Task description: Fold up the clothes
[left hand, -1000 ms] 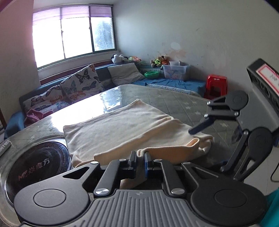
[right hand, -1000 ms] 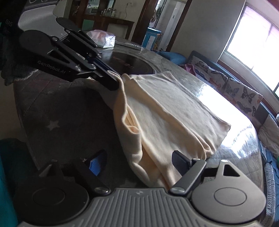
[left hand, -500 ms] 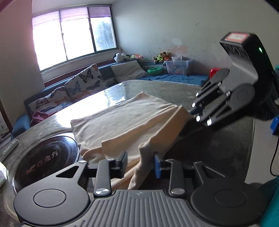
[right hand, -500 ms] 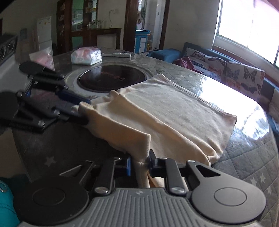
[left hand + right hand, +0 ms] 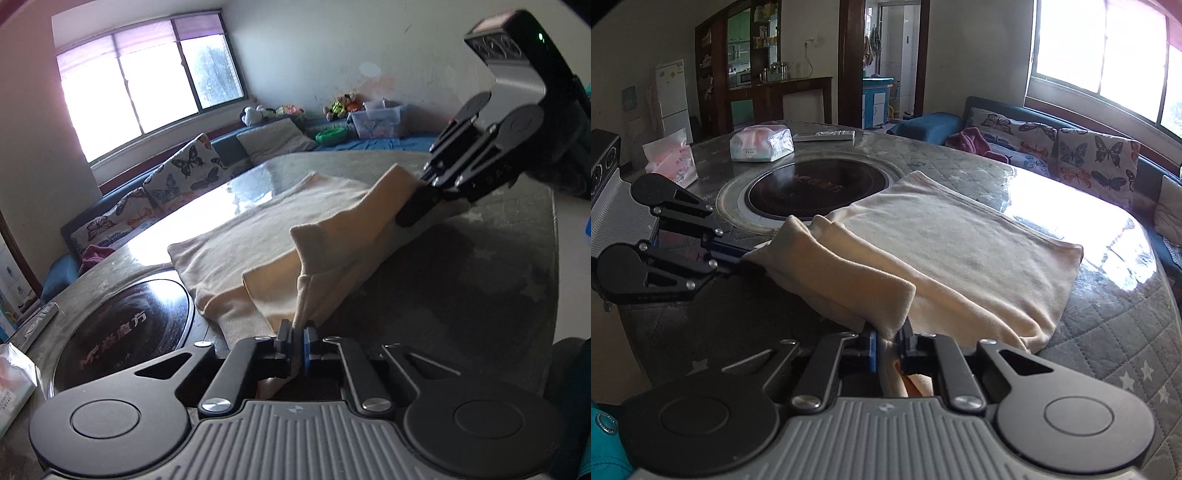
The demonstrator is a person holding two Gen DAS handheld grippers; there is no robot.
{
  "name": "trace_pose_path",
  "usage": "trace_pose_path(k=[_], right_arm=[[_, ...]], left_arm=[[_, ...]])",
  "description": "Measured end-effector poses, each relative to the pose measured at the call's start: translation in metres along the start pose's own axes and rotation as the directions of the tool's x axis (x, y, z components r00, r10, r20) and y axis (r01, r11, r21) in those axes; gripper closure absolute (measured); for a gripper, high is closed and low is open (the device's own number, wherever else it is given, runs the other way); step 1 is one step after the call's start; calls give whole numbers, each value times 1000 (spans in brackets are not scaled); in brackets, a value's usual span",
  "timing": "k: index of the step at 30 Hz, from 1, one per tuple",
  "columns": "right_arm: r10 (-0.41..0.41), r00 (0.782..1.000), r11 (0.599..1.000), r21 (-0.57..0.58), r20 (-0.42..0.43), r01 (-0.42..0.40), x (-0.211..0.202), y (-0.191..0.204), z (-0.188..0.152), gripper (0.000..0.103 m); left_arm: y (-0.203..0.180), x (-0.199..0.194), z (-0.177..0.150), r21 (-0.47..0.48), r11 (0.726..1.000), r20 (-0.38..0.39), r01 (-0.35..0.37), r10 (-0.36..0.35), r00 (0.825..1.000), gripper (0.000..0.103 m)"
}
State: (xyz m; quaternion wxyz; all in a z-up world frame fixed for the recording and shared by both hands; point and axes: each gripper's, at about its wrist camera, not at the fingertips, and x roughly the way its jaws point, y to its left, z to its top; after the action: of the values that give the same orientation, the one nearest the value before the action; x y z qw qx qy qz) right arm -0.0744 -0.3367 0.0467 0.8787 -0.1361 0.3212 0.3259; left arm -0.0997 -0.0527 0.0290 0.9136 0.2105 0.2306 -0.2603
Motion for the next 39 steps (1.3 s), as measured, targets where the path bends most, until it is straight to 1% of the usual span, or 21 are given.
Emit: trace_pose_path(k=[4, 8, 12, 16, 20, 23, 28, 32, 35, 39], right_arm=[[-1, 1000, 1000, -5, 19, 1, -8, 1, -1, 94], [12, 999, 1000, -24, 34, -12, -24, 3, -2, 94], [41, 999, 998, -39, 35, -39, -42, 10, -5, 94], [85, 996, 995, -62, 27, -83, -69, 23, -11, 94], [116, 993, 990, -80, 22, -114, -99, 40, -15, 94], [122, 992, 989, -83, 22, -120, -109, 46, -14, 94], [116, 993, 991, -64, 31, -114, -110, 40, -3, 95], [108, 993, 994, -40, 39, -106, -98, 18, 18, 95], [105, 994, 994, -20, 37, -104, -86, -1, 31, 95], [96, 995, 995, 26, 27, -96, -54, -36, 53, 95]], left_arm=[[2, -9, 3, -20, 1000, 18, 13, -12, 1000, 98], [4, -17, 6, -39, 999, 35, 26, -25, 999, 98], [0, -39, 8, -72, 997, 50, 41, -38, 998, 98], [-7, -66, 8, -77, 996, 61, 49, -44, 997, 98], [-14, -91, 11, -99, 993, 69, 72, -65, 996, 99], [-16, -98, 14, -92, 993, 83, 69, -61, 995, 98], [0, -83, 28, -109, 992, 103, 59, -48, 994, 98], [17, -62, 46, -107, 993, 119, 48, -35, 992, 98], [34, -36, 60, -106, 994, 120, 38, -25, 992, 99], [54, 6, 74, -116, 993, 93, 33, -22, 995, 99]])
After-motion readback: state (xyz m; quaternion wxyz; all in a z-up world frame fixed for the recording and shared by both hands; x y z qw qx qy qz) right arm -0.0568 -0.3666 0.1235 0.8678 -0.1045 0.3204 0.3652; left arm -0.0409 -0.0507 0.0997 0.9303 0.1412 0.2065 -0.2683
